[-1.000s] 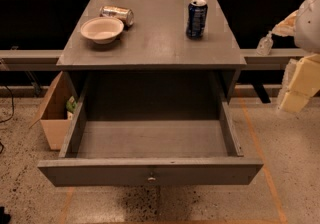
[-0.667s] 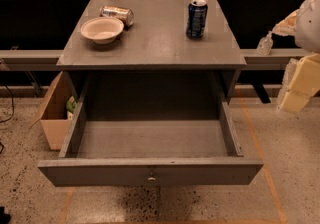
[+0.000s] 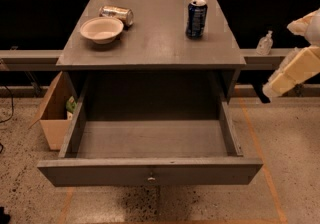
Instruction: Place pepsi can into top drawer
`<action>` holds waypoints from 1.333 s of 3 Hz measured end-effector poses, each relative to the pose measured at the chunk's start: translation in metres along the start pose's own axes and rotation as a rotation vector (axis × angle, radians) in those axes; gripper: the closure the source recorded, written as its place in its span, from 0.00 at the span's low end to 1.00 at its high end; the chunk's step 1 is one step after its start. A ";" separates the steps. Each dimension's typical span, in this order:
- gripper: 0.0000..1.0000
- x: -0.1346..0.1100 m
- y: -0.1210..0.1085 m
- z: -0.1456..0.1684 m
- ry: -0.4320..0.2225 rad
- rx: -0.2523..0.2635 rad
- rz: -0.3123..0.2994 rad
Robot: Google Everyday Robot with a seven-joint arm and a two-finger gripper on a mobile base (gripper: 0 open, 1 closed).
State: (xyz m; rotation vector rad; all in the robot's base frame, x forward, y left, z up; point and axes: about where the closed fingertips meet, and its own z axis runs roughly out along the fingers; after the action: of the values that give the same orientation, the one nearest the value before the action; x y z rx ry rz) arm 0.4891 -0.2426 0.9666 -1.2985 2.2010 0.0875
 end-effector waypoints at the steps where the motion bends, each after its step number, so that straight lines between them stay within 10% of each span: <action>1: 0.00 -0.007 -0.047 0.011 -0.204 0.070 0.124; 2: 0.00 -0.031 -0.084 0.022 -0.355 0.114 0.171; 4: 0.00 -0.053 -0.107 0.068 -0.420 0.086 0.204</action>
Offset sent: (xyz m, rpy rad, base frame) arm 0.1469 -0.0145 0.0339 0.4917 -0.3468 -0.1554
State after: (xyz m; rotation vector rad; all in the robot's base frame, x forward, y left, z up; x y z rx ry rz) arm 0.6263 -0.2348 0.9611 -0.9073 1.9409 0.3122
